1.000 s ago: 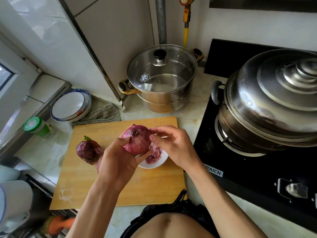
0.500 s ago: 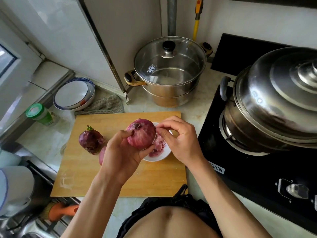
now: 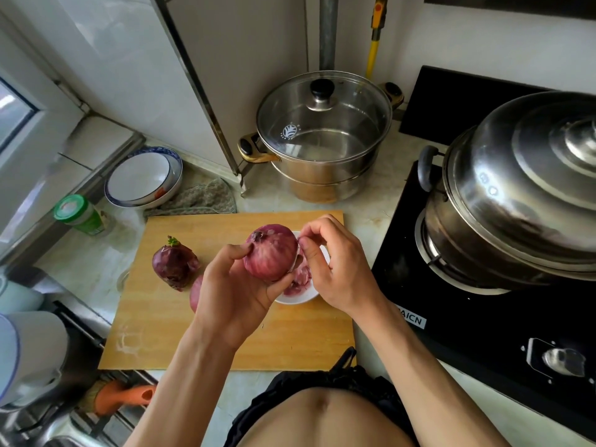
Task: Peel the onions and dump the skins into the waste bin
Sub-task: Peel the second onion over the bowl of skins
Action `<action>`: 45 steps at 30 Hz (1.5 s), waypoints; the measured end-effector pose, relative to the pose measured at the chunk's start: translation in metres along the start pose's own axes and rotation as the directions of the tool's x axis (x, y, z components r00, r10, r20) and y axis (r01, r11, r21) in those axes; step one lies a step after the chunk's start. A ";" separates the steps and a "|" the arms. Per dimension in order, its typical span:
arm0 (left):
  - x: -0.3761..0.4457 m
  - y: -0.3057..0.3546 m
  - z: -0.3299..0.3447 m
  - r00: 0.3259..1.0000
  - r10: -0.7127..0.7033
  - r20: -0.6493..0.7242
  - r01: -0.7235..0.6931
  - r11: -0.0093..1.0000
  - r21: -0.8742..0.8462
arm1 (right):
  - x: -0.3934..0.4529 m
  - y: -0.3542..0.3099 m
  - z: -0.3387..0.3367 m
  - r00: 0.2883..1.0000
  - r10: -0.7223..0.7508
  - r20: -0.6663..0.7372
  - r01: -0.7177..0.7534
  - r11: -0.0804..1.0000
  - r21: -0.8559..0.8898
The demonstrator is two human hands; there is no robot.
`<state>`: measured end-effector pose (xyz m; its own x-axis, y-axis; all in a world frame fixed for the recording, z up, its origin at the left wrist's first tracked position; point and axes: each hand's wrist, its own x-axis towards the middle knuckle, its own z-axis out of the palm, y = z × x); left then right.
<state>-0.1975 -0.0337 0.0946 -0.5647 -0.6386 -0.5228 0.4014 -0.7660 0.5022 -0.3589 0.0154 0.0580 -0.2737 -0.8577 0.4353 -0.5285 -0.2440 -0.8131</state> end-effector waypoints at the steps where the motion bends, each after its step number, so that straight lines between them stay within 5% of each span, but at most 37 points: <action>1: -0.001 0.001 0.000 1.000 -0.001 0.009 0.001 1.000 -0.003 | 0.000 0.000 0.000 1.000 0.008 0.003 -0.008 1.000 0.009; 9: -0.002 0.006 -0.005 0.998 -0.029 0.054 0.032 0.998 -0.046 | -0.003 0.002 -0.002 0.994 0.108 0.022 -0.109 0.994 0.032; 15: -0.005 0.004 -0.011 0.999 -0.054 -0.004 0.053 0.995 -0.090 | -0.005 0.011 0.001 0.953 0.274 0.132 -0.254 0.955 -0.152; 22: -0.008 0.000 -0.019 0.994 -0.062 -0.094 0.060 0.998 -0.021 | -0.004 0.010 0.006 0.951 0.284 0.122 -0.254 0.943 -0.212; 31: -0.005 -0.003 -0.020 0.984 0.052 -0.169 -0.035 0.994 0.102 | -0.002 -0.015 0.003 0.928 0.339 0.157 -0.368 0.902 0.226; 45: -0.002 -0.002 -0.008 0.985 0.124 -0.117 -0.101 0.978 0.185 | -0.002 -0.006 0.008 0.890 0.402 0.216 -0.455 0.821 0.346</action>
<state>-0.1913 -0.0318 0.0893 -0.4227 -0.7329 -0.5331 0.3160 -0.6705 0.6713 -0.3494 0.0148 0.0590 -0.2825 -0.9590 -0.0228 -0.0309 0.0328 -0.9990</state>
